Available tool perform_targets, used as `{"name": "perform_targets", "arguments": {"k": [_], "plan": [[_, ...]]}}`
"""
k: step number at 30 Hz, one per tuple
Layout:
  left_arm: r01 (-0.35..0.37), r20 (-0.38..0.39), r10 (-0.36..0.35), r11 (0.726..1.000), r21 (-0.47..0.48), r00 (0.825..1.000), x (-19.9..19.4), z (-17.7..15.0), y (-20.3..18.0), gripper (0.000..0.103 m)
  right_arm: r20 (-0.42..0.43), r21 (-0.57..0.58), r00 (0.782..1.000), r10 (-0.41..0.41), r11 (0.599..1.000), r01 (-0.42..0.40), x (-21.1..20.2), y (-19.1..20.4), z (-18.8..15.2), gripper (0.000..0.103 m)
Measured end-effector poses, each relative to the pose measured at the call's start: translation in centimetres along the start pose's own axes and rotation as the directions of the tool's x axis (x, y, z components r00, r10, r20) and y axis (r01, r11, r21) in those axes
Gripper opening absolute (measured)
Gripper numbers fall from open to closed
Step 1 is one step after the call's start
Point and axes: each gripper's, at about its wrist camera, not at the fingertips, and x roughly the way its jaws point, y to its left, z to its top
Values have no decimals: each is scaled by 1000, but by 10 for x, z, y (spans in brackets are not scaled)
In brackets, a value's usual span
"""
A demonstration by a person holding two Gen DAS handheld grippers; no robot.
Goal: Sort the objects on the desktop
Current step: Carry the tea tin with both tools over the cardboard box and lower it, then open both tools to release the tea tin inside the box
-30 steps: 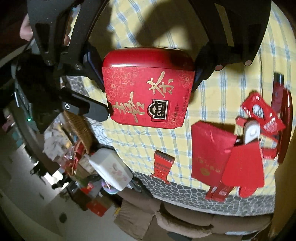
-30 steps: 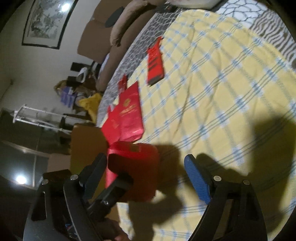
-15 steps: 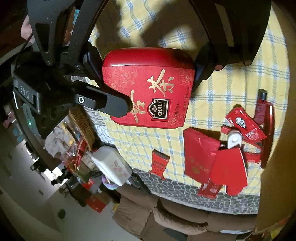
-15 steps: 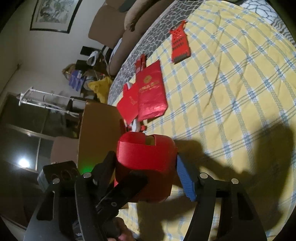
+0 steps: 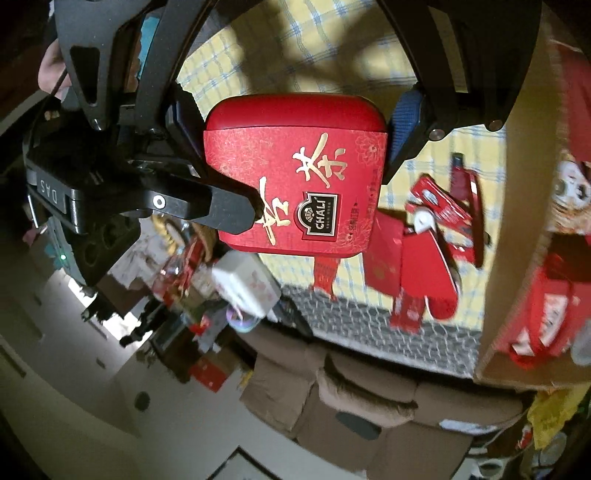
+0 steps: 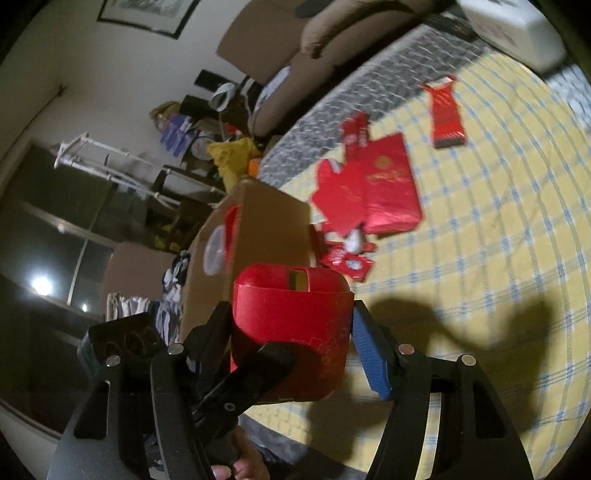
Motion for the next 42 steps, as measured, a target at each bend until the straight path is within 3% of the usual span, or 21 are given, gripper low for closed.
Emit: {"name": "perform_targets", "arguments": {"k": [11,13,17,25,32,36,40,42], "plan": [[-10,78,12,999,-33,997,-75,28,30,87,-25,-109,999,24,994,-26,29,90,-3,65],[9,76,-5,998,-57,997,-85,34,43,92,-35,-114,999,29,993,-33,38,102,0,65],[47,60,-41,993,-105,997,-95,44,72,92,-59,-121,998,27,992,-34,62,125,7,65],[-21,30,28,979,-204,999,-116,42,137,98,-107,-149,994,-26,989,10,116,147,11,64],[-113,-43,106,967,-230,993,-128,32,173,98,-110,-215,979,-171,966,145,153,150,10,64],[-171,-46,165,963,-208,985,-137,30,180,98,-102,-293,947,-304,919,264,164,152,4,64],[-181,-16,183,953,-243,983,-146,32,192,98,-110,-379,898,-425,853,358,180,158,-6,64],[-179,0,185,953,-245,983,-151,32,196,97,-114,-424,862,-494,809,408,192,163,-11,64]]}}
